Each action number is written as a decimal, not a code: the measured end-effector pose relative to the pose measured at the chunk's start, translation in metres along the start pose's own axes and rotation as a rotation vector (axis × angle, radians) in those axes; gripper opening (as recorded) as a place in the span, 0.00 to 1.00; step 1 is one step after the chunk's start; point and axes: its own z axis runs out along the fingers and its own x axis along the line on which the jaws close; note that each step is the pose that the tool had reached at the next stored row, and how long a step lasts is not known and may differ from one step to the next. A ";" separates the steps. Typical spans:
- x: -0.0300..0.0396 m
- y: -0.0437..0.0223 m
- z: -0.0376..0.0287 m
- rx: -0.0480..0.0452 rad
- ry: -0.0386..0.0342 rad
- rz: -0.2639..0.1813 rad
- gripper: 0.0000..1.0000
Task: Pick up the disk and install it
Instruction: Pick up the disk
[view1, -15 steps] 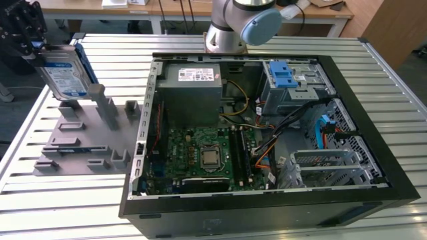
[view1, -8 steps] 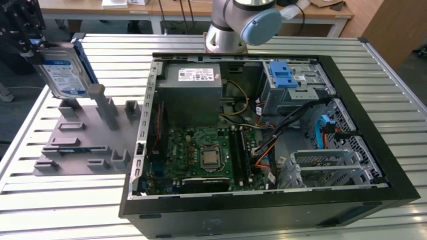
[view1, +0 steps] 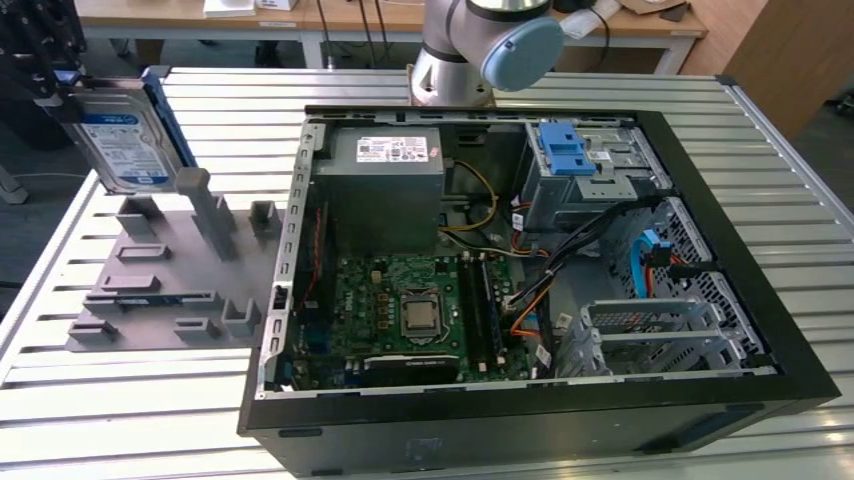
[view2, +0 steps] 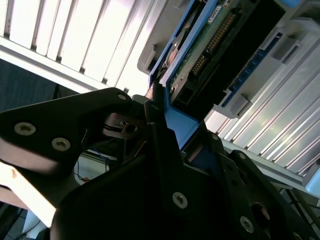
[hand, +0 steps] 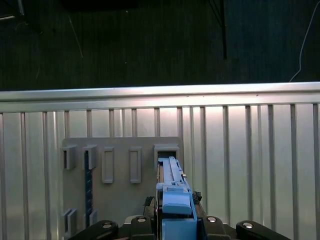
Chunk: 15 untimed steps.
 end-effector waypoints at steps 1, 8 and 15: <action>0.0000 0.0000 -0.0011 -0.0001 0.0000 0.000 0.36; 0.0000 -0.0001 -0.0073 0.0000 0.0000 0.000 0.36; 0.0000 -0.0002 -0.0144 0.0000 0.0000 0.000 0.36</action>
